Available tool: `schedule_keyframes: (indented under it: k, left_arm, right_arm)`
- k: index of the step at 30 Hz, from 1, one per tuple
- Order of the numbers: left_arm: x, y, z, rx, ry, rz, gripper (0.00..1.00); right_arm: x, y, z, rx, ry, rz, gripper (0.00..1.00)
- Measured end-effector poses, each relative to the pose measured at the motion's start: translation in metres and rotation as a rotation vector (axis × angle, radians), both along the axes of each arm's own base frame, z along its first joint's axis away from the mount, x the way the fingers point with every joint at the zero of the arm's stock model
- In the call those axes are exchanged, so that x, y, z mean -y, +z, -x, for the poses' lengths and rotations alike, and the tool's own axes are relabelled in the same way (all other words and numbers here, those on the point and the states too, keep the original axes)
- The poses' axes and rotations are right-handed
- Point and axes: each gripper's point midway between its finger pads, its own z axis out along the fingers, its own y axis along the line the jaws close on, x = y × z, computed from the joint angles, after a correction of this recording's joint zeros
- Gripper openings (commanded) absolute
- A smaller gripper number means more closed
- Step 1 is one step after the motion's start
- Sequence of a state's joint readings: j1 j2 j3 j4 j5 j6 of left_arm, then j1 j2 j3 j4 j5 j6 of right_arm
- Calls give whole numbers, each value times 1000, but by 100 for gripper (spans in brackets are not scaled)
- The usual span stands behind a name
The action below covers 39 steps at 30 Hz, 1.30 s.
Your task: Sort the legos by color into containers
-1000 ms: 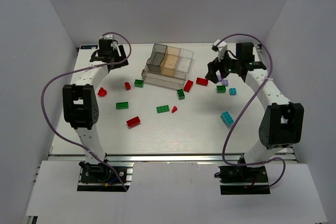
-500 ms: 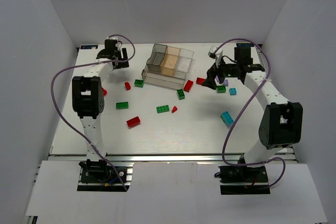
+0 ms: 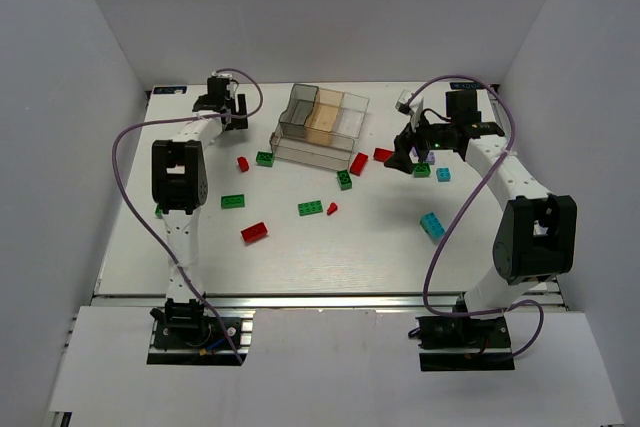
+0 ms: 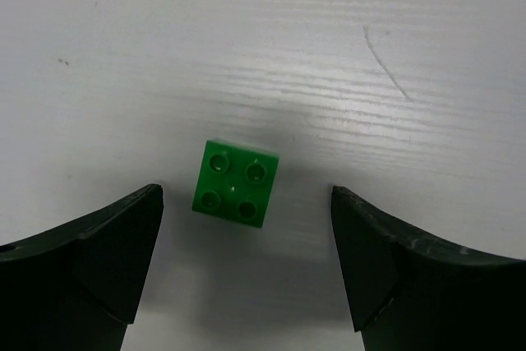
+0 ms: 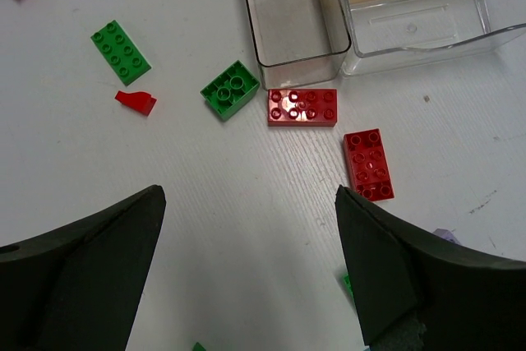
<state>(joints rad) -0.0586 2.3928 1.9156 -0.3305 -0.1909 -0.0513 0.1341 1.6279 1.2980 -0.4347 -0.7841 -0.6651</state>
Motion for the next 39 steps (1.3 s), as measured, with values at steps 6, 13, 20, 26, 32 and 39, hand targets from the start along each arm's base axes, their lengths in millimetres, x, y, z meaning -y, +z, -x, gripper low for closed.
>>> schedule_keyframes:
  k: [6,13,20,26,32,39]
  left_arm:
    - [-1,2,-15,37,-2,-10,81]
    - [-1,0,-19,42,8,-5,42]
    - [3,2,-14,50,29,39,11]
    - [36,50,-24,164,-15,231,12]
    - [87,140,-36,351,-146,482,12]
    - [156,154,-28,343,-316,706,17]
  right_arm:
    - [2,-4,2,-16,-7,15,89]
    - [4,-5,1,-13,-19,27,89]
    - [5,-5,-1,-14,-29,27,87]
    - [4,-2,-8,-14,-60,11,63]
    - [2,-8,-11,-54,-80,-8,0]
    - [0,-15,-10,-111,-102,-21,2]
